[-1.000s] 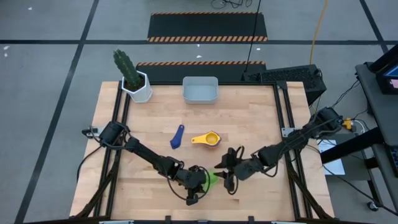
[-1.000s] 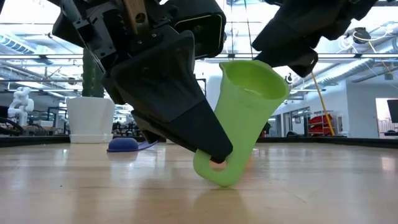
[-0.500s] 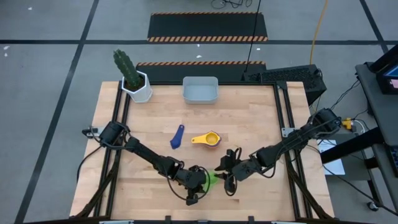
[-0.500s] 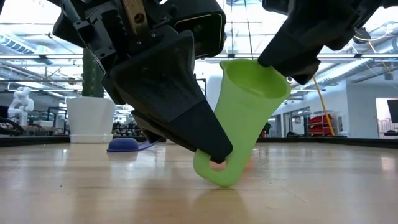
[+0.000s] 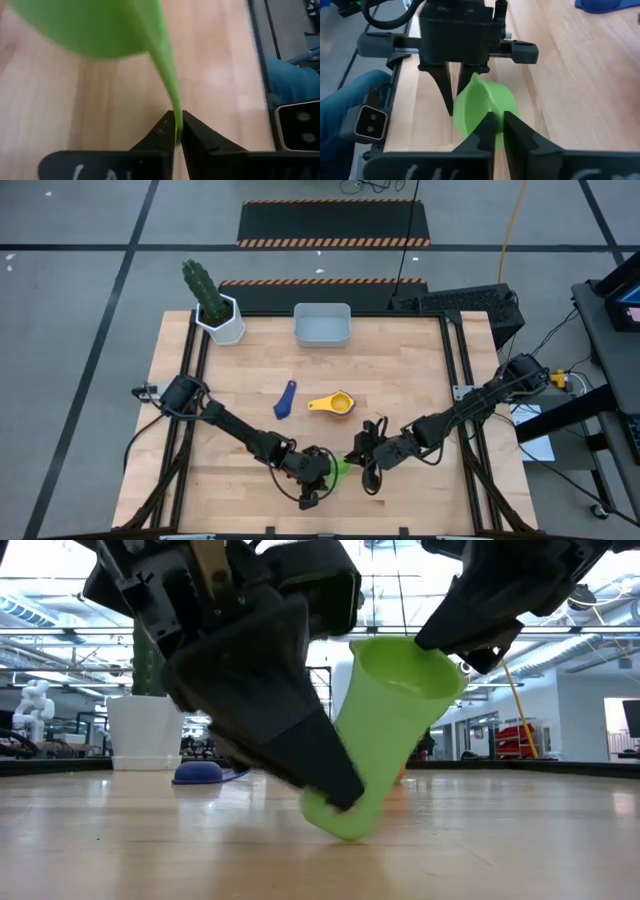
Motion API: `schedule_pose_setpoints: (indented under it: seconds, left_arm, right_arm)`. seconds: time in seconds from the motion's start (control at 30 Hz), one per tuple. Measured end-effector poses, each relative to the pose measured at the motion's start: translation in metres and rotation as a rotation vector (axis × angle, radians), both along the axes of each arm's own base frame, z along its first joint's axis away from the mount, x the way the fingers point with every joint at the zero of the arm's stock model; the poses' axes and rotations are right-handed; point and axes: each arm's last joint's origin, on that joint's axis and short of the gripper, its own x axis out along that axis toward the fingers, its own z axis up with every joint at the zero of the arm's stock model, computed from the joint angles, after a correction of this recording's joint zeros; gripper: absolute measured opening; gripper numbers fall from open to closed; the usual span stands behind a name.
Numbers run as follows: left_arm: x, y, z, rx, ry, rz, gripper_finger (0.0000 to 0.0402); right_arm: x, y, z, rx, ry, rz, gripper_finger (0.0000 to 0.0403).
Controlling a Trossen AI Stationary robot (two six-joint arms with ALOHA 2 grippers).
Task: Nest measuring cups in basket
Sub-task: Stack the green measuring cup on top of the yellow measuring cup
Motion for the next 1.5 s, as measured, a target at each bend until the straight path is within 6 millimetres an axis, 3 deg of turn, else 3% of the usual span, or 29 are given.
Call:
schedule_pose_setpoints:
  seconds: [0.37,0.63,0.9,1.07,1.3,1.5]
  left_arm:
    - [-0.001,0.001,0.000,0.039,0.003,0.075,0.0118]
    - [-0.010,0.005,0.024,0.062,0.022,0.091,0.0181]
    - [-0.029,0.011,0.046,0.222,0.071,0.177,0.0188]
    - [-0.040,0.019,0.056,0.309,0.108,0.252,0.0189]
    - [-0.056,0.028,0.077,0.398,0.115,0.353,0.0189]
    - [-0.074,0.029,0.100,0.457,0.076,0.423,0.0189]
  right_arm:
    - [-0.006,-0.003,0.009,-0.015,0.002,0.016,0.0001]
    - [-0.019,-0.003,0.026,-0.027,-0.012,0.044,0.0000]
    - [-0.041,-0.004,0.056,-0.082,-0.154,0.013,0.0000]
    - [-0.059,-0.012,0.061,-0.137,-0.220,-0.087,0.0000]
    - [-0.068,-0.027,0.049,-0.199,-0.348,-0.223,0.0000]
    - [-0.066,-0.048,0.031,-0.119,-0.466,-0.239,0.0000]
